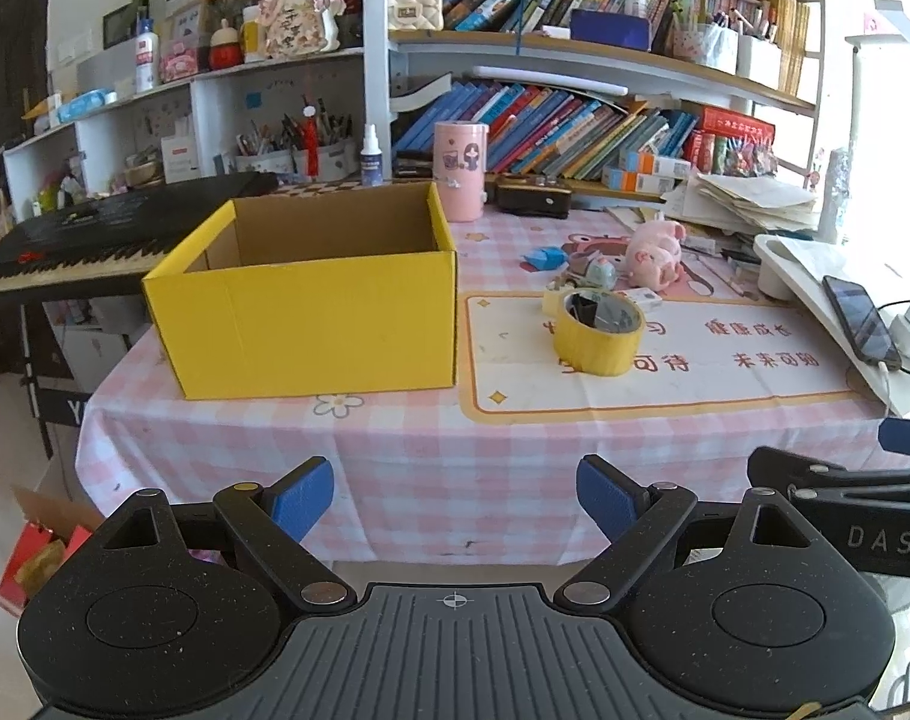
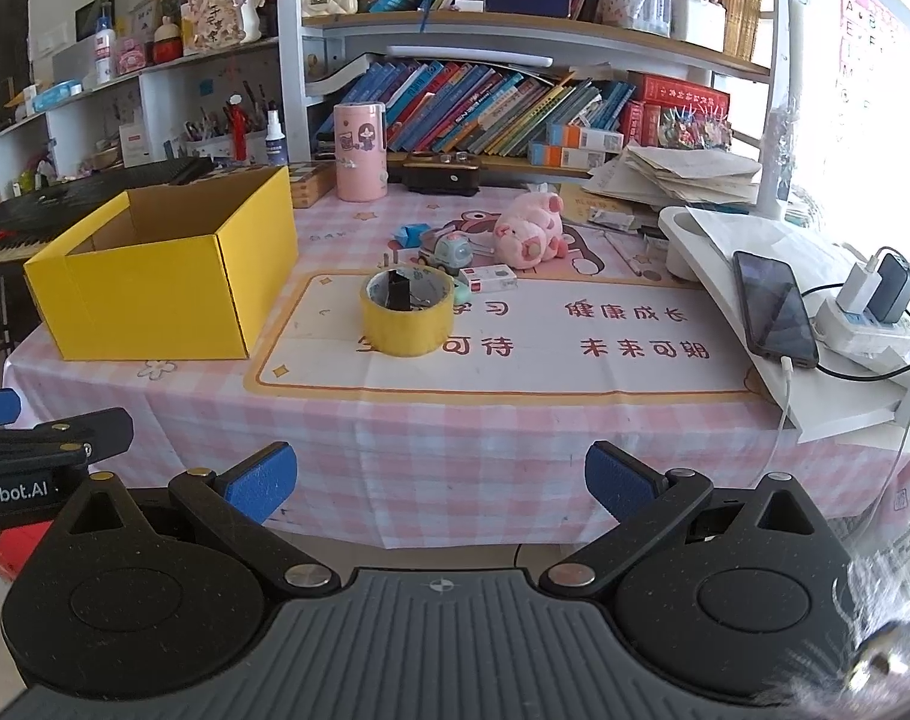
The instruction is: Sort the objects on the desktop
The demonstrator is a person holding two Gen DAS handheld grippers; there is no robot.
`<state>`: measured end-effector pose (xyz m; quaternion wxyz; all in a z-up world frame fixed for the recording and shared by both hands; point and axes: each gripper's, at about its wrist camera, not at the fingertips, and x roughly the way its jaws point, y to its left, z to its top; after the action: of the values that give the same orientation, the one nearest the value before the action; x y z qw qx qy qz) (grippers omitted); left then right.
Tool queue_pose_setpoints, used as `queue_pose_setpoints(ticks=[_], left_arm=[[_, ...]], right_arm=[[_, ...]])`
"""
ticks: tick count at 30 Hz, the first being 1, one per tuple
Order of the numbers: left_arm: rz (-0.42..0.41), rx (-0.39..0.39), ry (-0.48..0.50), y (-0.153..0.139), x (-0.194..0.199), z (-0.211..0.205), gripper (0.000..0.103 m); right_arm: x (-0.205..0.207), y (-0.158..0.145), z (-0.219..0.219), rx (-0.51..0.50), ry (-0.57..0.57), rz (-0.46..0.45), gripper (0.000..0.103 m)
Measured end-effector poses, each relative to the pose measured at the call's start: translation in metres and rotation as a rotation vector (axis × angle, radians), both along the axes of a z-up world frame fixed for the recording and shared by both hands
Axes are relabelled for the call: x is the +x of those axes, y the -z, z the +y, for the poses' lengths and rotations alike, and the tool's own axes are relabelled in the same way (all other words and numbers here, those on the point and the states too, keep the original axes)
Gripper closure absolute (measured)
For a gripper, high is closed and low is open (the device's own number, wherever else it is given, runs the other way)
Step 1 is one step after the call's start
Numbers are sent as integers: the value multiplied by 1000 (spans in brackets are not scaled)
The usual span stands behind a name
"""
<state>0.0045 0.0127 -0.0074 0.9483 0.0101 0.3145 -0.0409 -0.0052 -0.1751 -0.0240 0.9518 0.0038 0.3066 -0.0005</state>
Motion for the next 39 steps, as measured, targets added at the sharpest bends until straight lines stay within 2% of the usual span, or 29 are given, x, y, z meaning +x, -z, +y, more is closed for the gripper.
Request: queue_pose_setpoints(ticks=[14, 25, 30, 39], left_arm=[[9, 4, 26, 2, -2, -6, 13], [-2, 12, 7, 1, -6, -3, 13], [11, -18, -6, 1, -6, 6, 13], [-19, 32, -8, 1, -8, 2, 13]], right_arm=[[-2, -3, -4, 6, 3, -19, 0], [-6, -2, -2, 9, -9, -21, 0], [-5, -3, 3, 12, -27, -11, 0], [-5, 0, 7, 22, -44, 14, 0]])
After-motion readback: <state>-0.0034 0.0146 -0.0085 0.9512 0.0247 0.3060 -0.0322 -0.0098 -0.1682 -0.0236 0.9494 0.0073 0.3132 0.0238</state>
